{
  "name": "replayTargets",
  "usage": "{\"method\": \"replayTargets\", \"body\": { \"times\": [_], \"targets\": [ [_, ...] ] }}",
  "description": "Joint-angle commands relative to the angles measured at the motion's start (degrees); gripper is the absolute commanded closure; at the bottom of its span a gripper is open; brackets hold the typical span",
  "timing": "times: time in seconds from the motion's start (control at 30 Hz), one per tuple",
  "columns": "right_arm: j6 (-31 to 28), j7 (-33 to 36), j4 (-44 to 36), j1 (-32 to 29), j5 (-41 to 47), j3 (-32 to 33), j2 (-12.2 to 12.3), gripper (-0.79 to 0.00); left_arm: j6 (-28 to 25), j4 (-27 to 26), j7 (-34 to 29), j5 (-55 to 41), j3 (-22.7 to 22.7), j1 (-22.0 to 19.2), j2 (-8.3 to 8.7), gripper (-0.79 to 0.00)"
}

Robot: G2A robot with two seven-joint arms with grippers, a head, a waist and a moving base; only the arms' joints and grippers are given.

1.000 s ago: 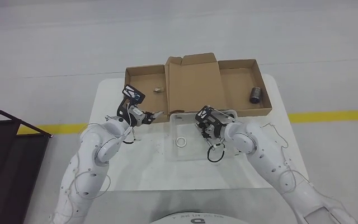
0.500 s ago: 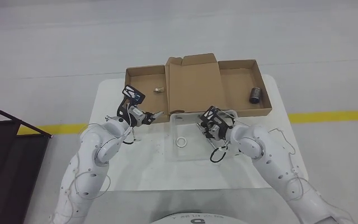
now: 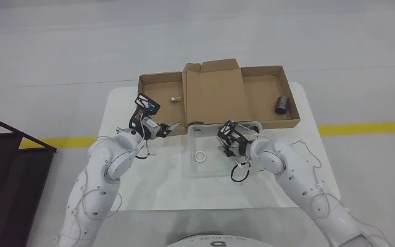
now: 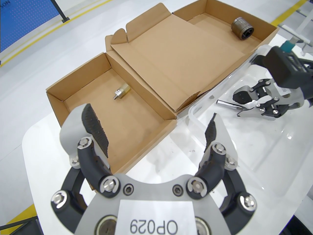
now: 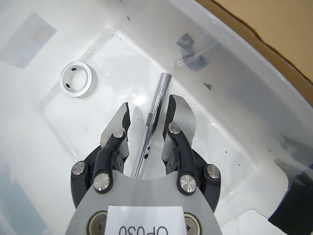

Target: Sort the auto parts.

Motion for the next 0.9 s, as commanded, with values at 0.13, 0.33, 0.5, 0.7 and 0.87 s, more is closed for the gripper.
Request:
{"method": "replayTargets", "body": {
  "times": [0.13, 0.33, 0.5, 0.7, 0.87],
  "targets": [
    [1.2, 2.2, -0.2, 0.8, -3.3, -2.0, -0.3, -0.311, 0.0, 0.0, 0.0, 0.0, 0.0, 0.0, 0.0, -0.785],
    [1.8, 4.0, -0.2, 2.1, -4.6, -3.8, -0.7, -0.299, 0.0, 0.0, 0.0, 0.0, 0.0, 0.0, 0.0, -0.785],
    [2.5, 4.5, 0.7, 3.1, -5.4, -4.7, -1.0, -0.222, 0.0, 0.0, 0.0, 0.0, 0.0, 0.0, 0.0, -0.785],
    [1.6, 2.2, 0.7, 3.6, -3.9, -4.4, -1.2, 0.0, 0.0, 0.0, 0.0, 0.0, 0.0, 0.0, 0.0, -0.785],
    [-1.9, -2.1, -1.2, 2.2, -0.1, -1.6, -0.6, 0.0, 0.0, 0.0, 0.0, 0.0, 0.0, 0.0, 0.0, -0.785]
  ]
}}
